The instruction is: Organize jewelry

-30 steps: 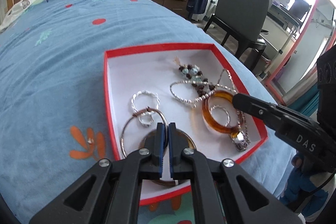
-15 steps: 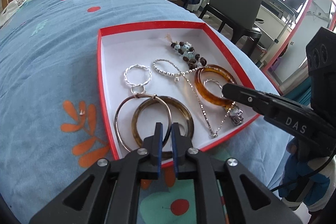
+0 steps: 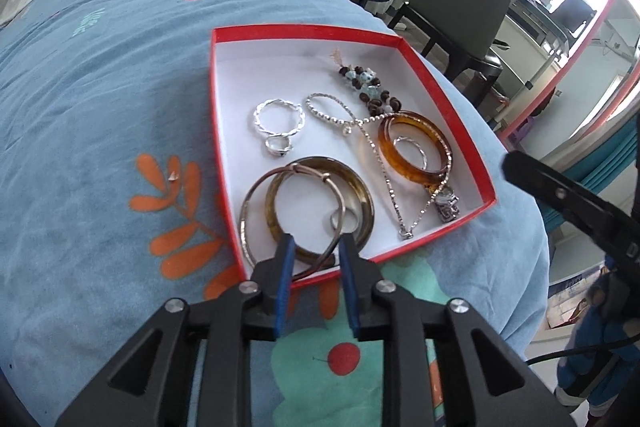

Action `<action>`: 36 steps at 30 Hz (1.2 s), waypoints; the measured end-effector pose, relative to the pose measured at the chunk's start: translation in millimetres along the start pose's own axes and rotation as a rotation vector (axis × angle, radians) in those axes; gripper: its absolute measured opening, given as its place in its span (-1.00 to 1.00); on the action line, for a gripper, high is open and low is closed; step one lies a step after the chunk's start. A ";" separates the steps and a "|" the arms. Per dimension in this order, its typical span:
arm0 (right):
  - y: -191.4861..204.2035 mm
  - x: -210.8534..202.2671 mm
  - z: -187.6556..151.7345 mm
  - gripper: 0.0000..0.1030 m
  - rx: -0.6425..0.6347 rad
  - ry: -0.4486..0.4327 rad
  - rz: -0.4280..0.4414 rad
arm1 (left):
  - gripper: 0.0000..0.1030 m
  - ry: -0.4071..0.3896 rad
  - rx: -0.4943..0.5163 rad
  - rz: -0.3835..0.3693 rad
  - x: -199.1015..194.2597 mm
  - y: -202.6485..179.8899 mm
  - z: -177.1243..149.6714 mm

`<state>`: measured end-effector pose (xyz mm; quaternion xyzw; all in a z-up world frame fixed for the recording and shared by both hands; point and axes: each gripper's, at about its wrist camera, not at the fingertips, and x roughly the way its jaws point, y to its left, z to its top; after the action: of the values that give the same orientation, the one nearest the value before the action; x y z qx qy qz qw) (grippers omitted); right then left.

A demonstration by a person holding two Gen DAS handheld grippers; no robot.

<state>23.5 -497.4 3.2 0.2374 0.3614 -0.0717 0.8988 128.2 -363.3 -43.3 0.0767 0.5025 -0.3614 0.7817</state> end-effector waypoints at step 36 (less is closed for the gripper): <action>165.9 -86.1 -82.5 0.55 -0.232 -0.059 0.002 | 0.04 -0.387 -0.139 0.362 -251.3 44.0 -126.4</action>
<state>-40.1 -316.1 72.6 0.1299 0.3407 -0.0357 0.9305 5.4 -147.6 96.3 0.0408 0.3454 -0.1883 0.9185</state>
